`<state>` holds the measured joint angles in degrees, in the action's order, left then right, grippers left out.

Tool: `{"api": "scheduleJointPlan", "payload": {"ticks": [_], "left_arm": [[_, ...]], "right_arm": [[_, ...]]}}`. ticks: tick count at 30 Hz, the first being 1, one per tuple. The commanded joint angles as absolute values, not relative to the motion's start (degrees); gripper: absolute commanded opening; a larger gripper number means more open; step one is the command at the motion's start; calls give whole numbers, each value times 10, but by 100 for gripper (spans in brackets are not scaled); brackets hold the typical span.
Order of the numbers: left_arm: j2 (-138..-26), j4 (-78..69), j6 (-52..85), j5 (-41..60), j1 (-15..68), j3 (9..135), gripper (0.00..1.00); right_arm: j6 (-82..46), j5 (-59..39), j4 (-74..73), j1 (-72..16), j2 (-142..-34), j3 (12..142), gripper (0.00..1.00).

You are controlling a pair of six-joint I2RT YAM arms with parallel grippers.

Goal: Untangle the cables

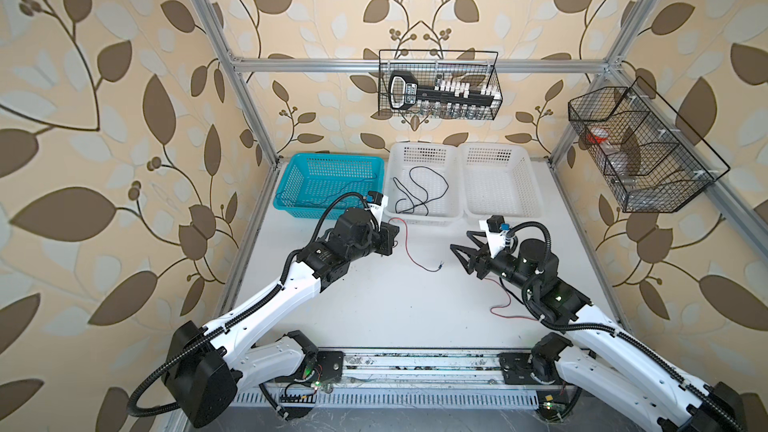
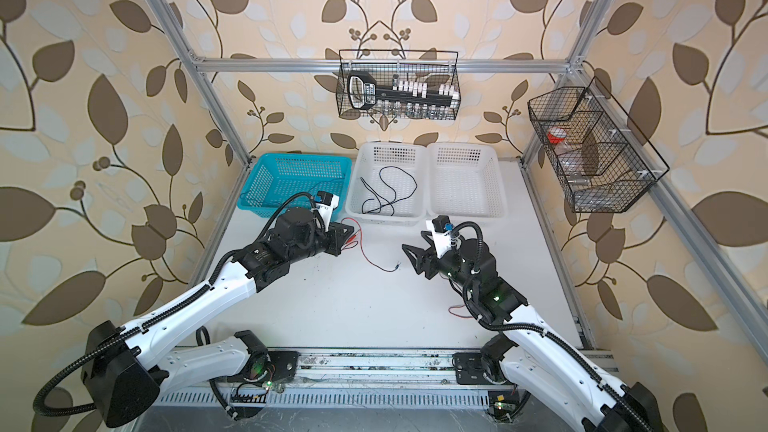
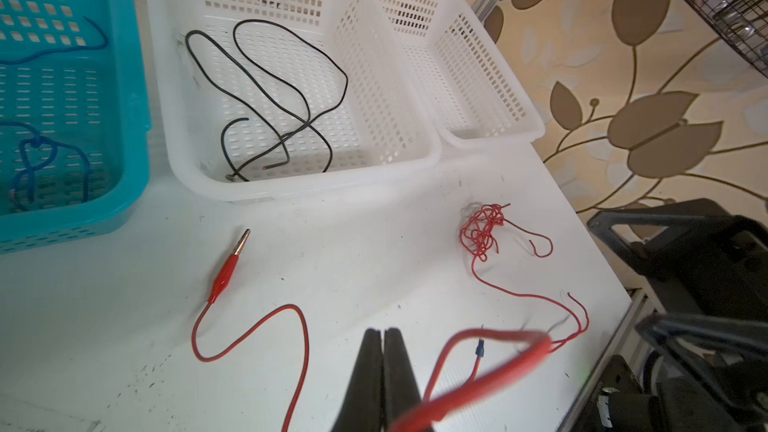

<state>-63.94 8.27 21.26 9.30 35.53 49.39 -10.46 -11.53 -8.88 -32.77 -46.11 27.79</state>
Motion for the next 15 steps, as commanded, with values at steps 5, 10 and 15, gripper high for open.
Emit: {"api": "scheduleJointPlan", "payload": {"ticks": [5, 10, 15], "left_arm": [[-659, 41, 232, 179, 366, 547, 0], [-672, 29, 256, 200, 370, 561, 0], [-690, 40, 289, 203, 370, 585, 0]], "right_arm": [[-75, -136, -181, -394, -539, 315, 76], [-65, -129, -240, -421, -590, 320, 85], [-41, -124, -285, -448, -620, 319, 88]]}}
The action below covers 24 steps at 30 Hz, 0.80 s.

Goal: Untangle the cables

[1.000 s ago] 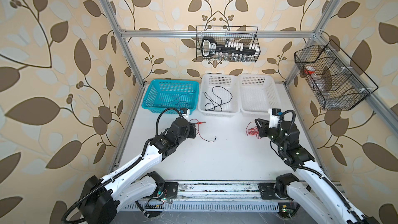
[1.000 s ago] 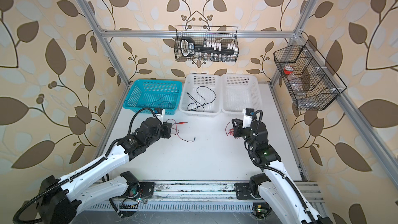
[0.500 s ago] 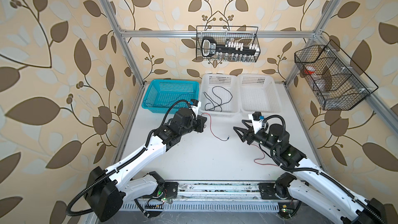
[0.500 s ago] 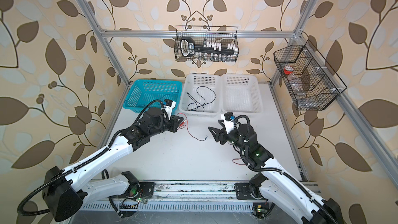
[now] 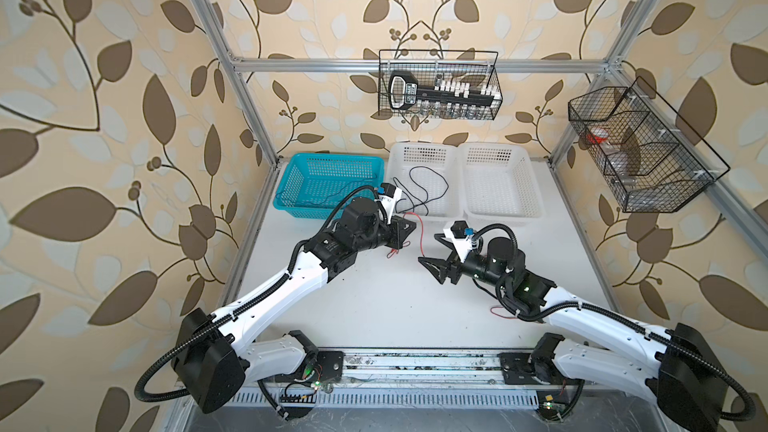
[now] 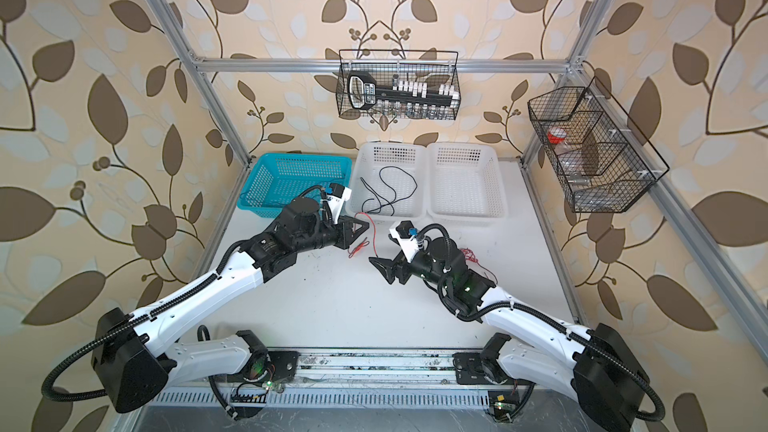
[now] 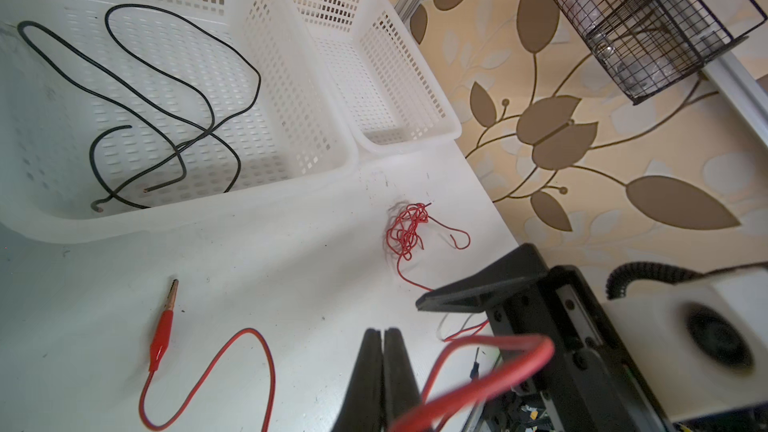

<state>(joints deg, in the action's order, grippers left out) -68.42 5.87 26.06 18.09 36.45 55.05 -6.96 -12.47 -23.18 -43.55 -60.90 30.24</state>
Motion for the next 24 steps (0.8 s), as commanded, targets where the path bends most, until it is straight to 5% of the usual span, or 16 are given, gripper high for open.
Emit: {"api": "scheduleJointPlan", "payload": {"ticks": [1, 15, 24], "left_arm": [[-695, 46, 296, 203, 370, 591, 0], [-722, 25, 402, 156, 397, 606, 0], [-720, -3, 420, 135, 403, 597, 0]], "right_arm": [[-40, -124, -286, -451, -626, 319, 88], [-73, -62, -391, -490, -723, 344, 78], [-107, -11, -408, -504, -754, 364, 38]]}}
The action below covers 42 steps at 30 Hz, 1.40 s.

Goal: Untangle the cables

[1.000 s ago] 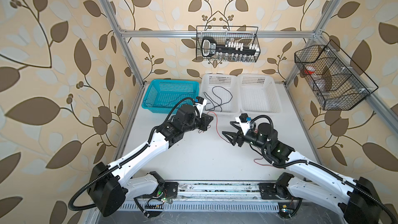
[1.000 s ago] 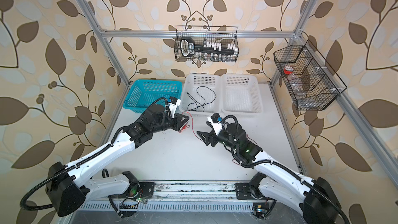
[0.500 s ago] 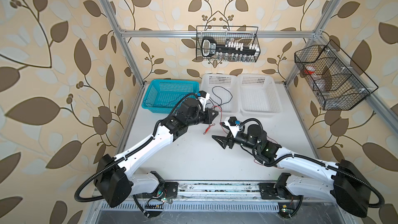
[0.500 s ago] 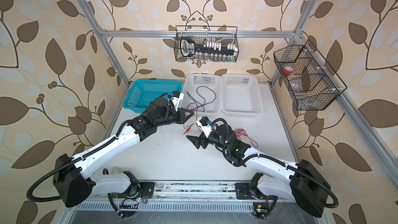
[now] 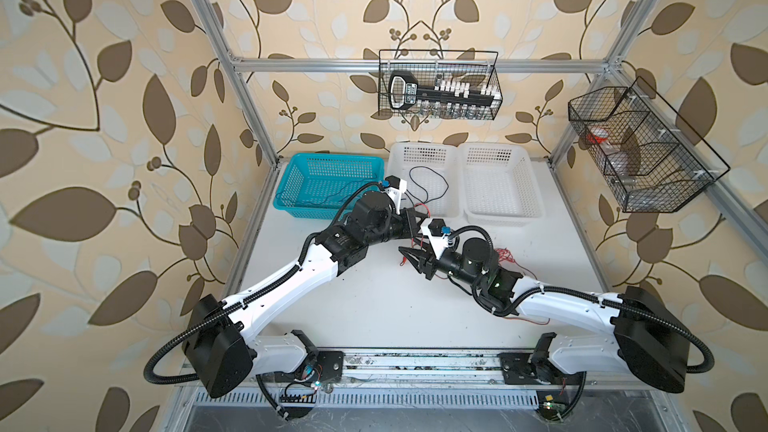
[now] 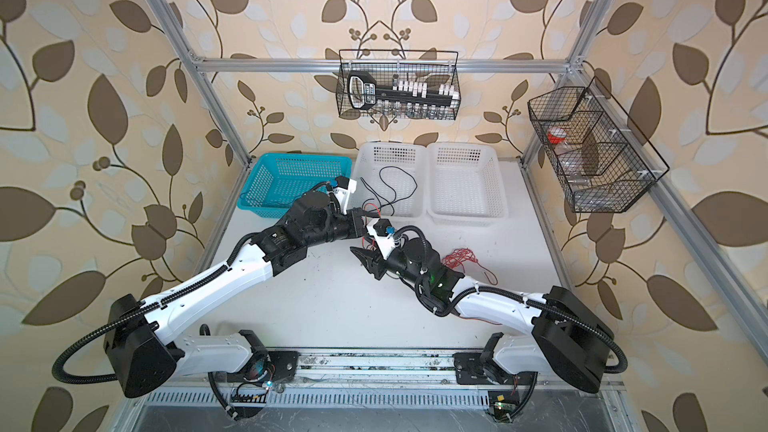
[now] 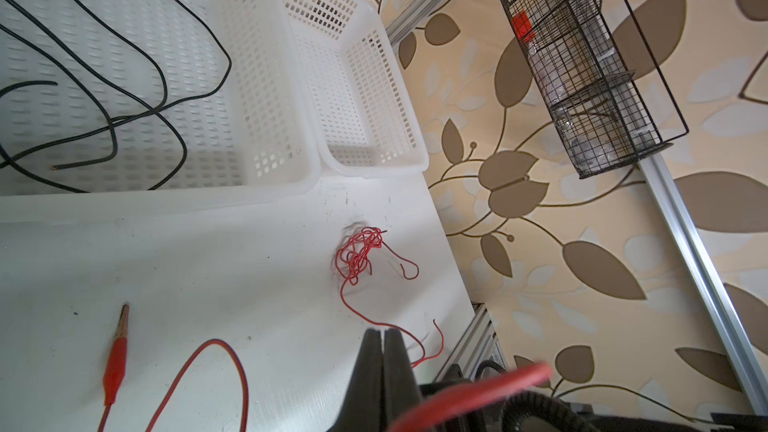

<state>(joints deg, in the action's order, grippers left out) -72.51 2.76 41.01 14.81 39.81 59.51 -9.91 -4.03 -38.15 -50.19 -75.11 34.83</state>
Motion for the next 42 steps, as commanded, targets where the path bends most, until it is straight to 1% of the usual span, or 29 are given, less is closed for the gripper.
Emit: {"api": "scheduleJointPlan", "payload": {"ticks": [1, 2, 5, 6, 11, 12, 14, 17, 18, 20, 21, 27, 31, 37, 42], "left_arm": [[-719, 0, 419, 133, 403, 596, 0], [-717, 1, 418, 132, 403, 596, 0], [-713, 8, 413, 126, 403, 593, 0], [-712, 11, 409, 123, 403, 593, 0], [-705, 35, 387, 104, 403, 595, 0], [-702, 38, 381, 101, 403, 594, 8], [-694, 41, 370, 94, 403, 590, 32], [-675, 43, 350, 83, 403, 581, 72], [-668, 44, 341, 78, 403, 579, 82], [-653, 46, 327, 71, 403, 573, 96], [-645, 46, 320, 66, 403, 569, 99], [-605, 59, 301, 20, 403, 547, 99], [-596, 64, 301, 3, 403, 530, 99], [-601, 65, 312, 2, 403, 509, 99], [-602, 66, 317, 0, 403, 496, 99]], "right_arm": [[-107, -7, -408, -504, -752, 362, 32], [-107, -5, -409, -504, -751, 361, 26], [-105, 0, -406, -504, -742, 359, 4], [-102, 1, -404, -504, -739, 358, 0], [-95, 3, -384, -504, -720, 355, 0], [-93, 4, -377, -503, -714, 353, 0], [-92, 14, -359, -500, -700, 353, 0], [-95, 24, -324, -486, -676, 354, 0], [-99, 25, -313, -478, -665, 355, 0], [-106, 20, -293, -459, -644, 356, 0], [-109, 16, -283, -447, -631, 358, 0], [-108, -1, -233, -375, -561, 385, 0], [-99, -1, -206, -316, -535, 414, 0], [-91, -3, -201, -222, -528, 460, 0], [-85, 0, -203, -144, -568, 504, 0]]}}
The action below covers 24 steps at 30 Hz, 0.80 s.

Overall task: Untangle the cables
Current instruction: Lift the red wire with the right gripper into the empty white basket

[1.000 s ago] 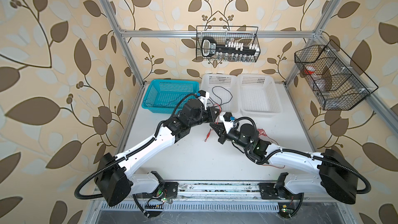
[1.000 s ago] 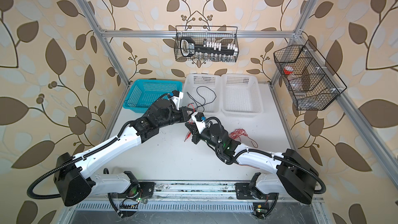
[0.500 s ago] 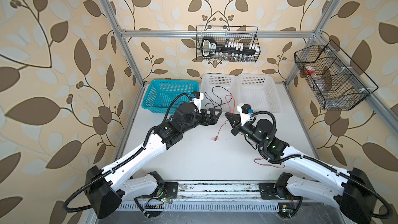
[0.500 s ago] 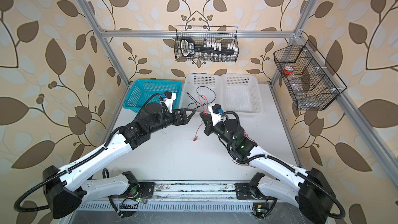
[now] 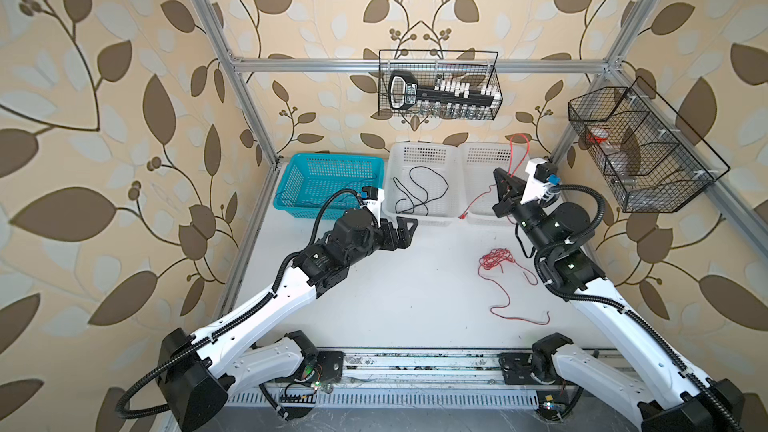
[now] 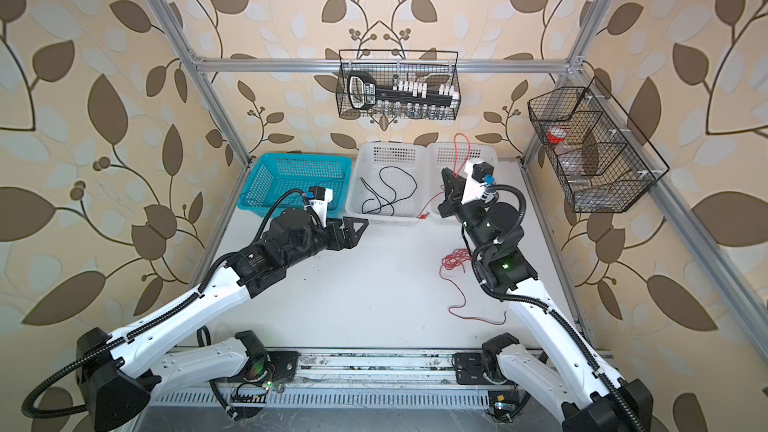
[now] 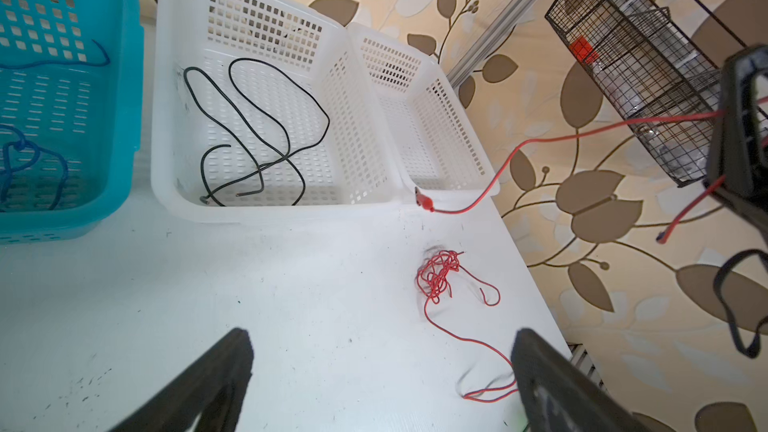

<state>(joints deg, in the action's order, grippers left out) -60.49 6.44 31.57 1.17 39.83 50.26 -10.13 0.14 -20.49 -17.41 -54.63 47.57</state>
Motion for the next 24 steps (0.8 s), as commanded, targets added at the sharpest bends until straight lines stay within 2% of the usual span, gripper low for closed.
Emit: {"api": "scheduleJointPlan", "payload": {"ticks": [1, 8, 13, 24], "left_arm": [[-602, 66, 318, 0, 403, 494, 99], [-608, 71, 325, -4, 403, 478, 99], [-617, 74, 326, -10, 403, 471, 99], [-643, 77, 325, -3, 403, 470, 99]], "right_arm": [[-87, -2, -204, -130, -581, 512, 0], [-98, -32, -229, -55, -709, 571, 0], [-89, -42, -227, -50, -795, 605, 0], [-116, 3, -223, -38, -968, 611, 0]]}}
